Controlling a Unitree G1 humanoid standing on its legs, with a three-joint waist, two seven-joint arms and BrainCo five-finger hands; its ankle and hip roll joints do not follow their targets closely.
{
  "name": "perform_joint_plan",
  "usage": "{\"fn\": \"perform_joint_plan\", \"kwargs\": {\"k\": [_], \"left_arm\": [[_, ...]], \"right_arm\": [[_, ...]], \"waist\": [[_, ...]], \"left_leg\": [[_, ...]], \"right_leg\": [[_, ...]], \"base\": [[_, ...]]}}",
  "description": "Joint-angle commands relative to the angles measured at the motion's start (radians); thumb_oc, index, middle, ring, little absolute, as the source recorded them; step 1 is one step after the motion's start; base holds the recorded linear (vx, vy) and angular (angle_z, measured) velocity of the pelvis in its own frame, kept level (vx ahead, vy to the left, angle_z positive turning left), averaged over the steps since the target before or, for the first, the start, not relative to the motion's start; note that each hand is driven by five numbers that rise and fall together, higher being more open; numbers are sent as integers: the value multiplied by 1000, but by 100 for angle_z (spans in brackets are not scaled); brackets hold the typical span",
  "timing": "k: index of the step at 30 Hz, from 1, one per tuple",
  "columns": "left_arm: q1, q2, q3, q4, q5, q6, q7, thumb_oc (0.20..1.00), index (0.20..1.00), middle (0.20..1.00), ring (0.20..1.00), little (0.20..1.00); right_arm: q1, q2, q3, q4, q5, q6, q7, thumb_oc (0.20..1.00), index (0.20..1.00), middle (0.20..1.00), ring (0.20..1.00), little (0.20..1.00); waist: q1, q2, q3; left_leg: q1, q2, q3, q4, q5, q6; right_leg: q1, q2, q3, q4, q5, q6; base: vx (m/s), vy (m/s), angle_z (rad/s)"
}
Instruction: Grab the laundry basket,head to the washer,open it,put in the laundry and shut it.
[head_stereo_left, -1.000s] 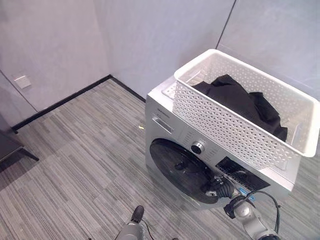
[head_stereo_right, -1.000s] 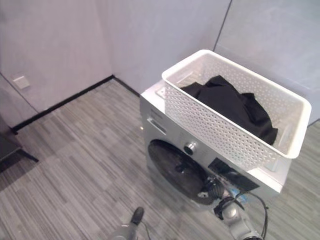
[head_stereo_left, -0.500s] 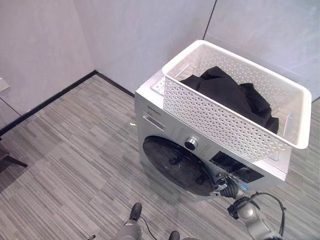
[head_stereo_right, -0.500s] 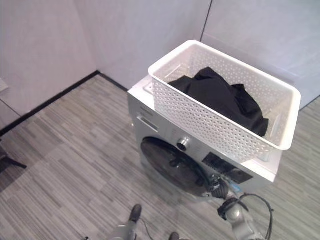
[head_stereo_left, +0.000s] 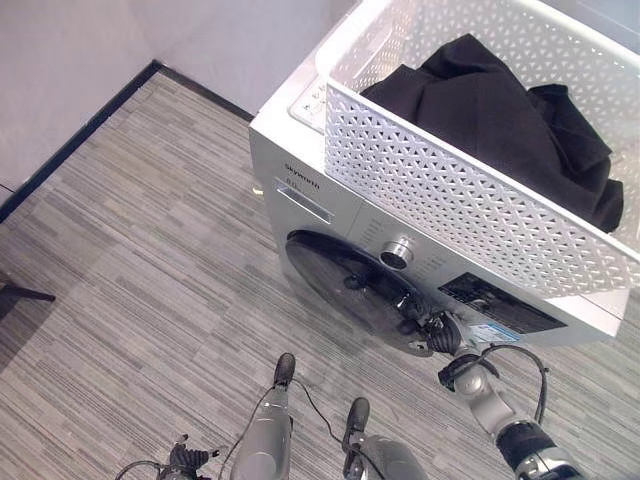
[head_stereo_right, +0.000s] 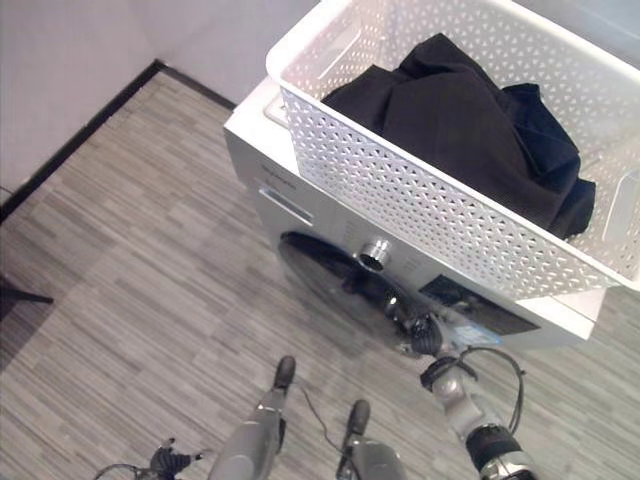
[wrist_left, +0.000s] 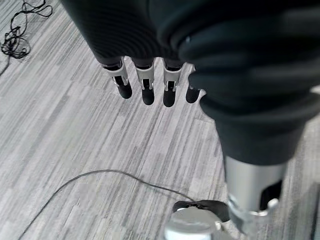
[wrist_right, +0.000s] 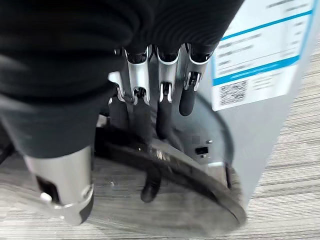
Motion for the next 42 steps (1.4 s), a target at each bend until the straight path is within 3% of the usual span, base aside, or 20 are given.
{"fn": "perform_joint_plan", "kwargs": {"k": [1, 13, 17, 24, 31, 32, 34, 35, 37, 38, 39, 40, 41, 42], "left_arm": [[24, 19, -27, 25, -10, -3, 40, 1000, 1000, 1000, 1000, 1000], [12, 19, -46, -3, 15, 1, 40, 1000, 1000, 1000, 1000, 1000], [14, 37, -52, -48, 7, -4, 36, 1000, 1000, 1000, 1000, 1000], [45, 51, -46, -1, 22, 11, 10, 1000, 1000, 1000, 1000, 1000], [84, 77, -69, -26, 28, 6, -11, 1000, 1000, 1000, 1000, 1000], [75, 82, -75, -39, 6, 0, -7, 1000, 1000, 1000, 1000, 1000], [60, 68, -82, -44, -11, 0, -3, 1000, 1000, 1000, 1000, 1000], [46, 54, -89, -49, -18, 0, 3, 1000, 1000, 1000, 1000, 1000], [19, 29, -102, -54, -19, 5, 3, 1000, 1000, 1000, 1000, 1000], [18, 29, -102, -54, -19, 5, 3, 1000, 1000, 1000, 1000, 1000], [26, 15, -107, -64, -39, -10, -1, 1000, 1000, 1000, 1000, 1000], [24, 16, -108, -64, -39, -11, -1, 1000, 1000, 1000, 1000, 1000], [35, 10, -105, -66, -56, -13, -5, 1000, 1000, 1000, 1000, 1000], [42, 5, -105, -66, -63, -12, -13, 1000, 1000, 1000, 1000, 1000]], "right_arm": [[-31, -26, -8, -83, 22, -42, -51, 1000, 1000, 1000, 1000, 1000], [57, 29, 39, -156, 109, -91, 28, 1000, 1000, 1000, 1000, 1000], [27, 58, 123, -126, 149, -96, 119, 1000, 1000, 1000, 1000, 1000], [-32, 114, 220, -6, 133, -81, 167, 1000, 1000, 1000, 1000, 1000], [-106, 146, 273, 25, 170, -86, 175, 1000, 1000, 1000, 1000, 1000], [-140, 147, 281, 10, 197, -94, 157, 1000, 1000, 1000, 1000, 1000], [-165, 147, 279, 11, 211, -97, 137, 1000, 1000, 1000, 1000, 1000], [-179, 143, 276, 11, 216, -97, 125, 1000, 1000, 1000, 1000, 1000], [-208, 140, 267, 32, 215, -82, 100, 1000, 1000, 1000, 1000, 1000], [-209, 140, 267, 33, 214, -83, 99, 1000, 1000, 1000, 1000, 1000], [-242, 152, 273, 72, 212, -76, 92, 1000, 1000, 1000, 1000, 1000], [-245, 154, 272, 75, 213, -77, 90, 1000, 1000, 1000, 1000, 1000], [-247, 152, 271, 70, 213, -76, 94, 1000, 1000, 1000, 1000, 1000], [-243, 153, 276, 61, 208, -75, 99, 1000, 1000, 1000, 1000, 1000]], "waist": [[28, -22, -71], [7, -61, -82], [29, -61, -81], [68, -45, -92], [115, -8, -48], [131, 9, -26], [133, 23, -20], [129, 33, -9], [118, 43, -7], [118, 44, -7], [134, 35, -3], [133, 38, 3], [132, 32, -4], [130, 38, -10]], "left_leg": [[102, -23, 10, -31, -98, 61], [160, -10, 76, -35, -132, 76], [151, -19, 71, -36, -126, 73], [143, -17, 30, -28, -113, 60], [61, 14, -60, 31, -64, 14], [3, 25, -97, 35, -15, -27], [-55, 31, -80, 39, 20, -55], [-76, 40, -23, 62, 23, -53], [-95, 77, 144, 117, 8, -40], [-96, 77, 143, 119, 7, -40], [-72, 32, 58, 233, -97, -43], [-85, 27, 60, 243, -81, -36], [-68, 6, 35, 272, -130, -24], [-49, 9, 33, 250, -145, -17]], "right_leg": [[-110, -55, 93, 119, 4, 45], [-111, -44, 162, 128, 26, 66], [-102, -52, 154, 97, 35, 64], [-80, -45, 121, 109, -2, 41], [-111, -14, 51, 216, -91, -15], [-135, 9, 15, 212, -105, -38], [-137, 16, -32, 155, -91, -39], [-137, 5, -55, 138, -79, -35], [-127, -21, -113, 95, -45, -30], [-127, -21, -114, 94, -45, -30], [-120, -43, -101, 95, -48, -34], [-127, -49, -116, 97, -29, -37], [-126, -58, -111, 102, -28, -38], [-115, -55, -116, 101, -33, -39]], "base": [[32, 3, -2], [23, 27, -20], [-45, 4, -8], [-31, -75, 15], [-137, -174, 42], [-265, -240, 73], [-282, -188, 73], [-229, -36, 98], [-244, -60, 152], [-161, -117, 127], [-115, -16, 85], [-121, -9, 66], [-72, 54, 42], [78, 15, 10]]}}
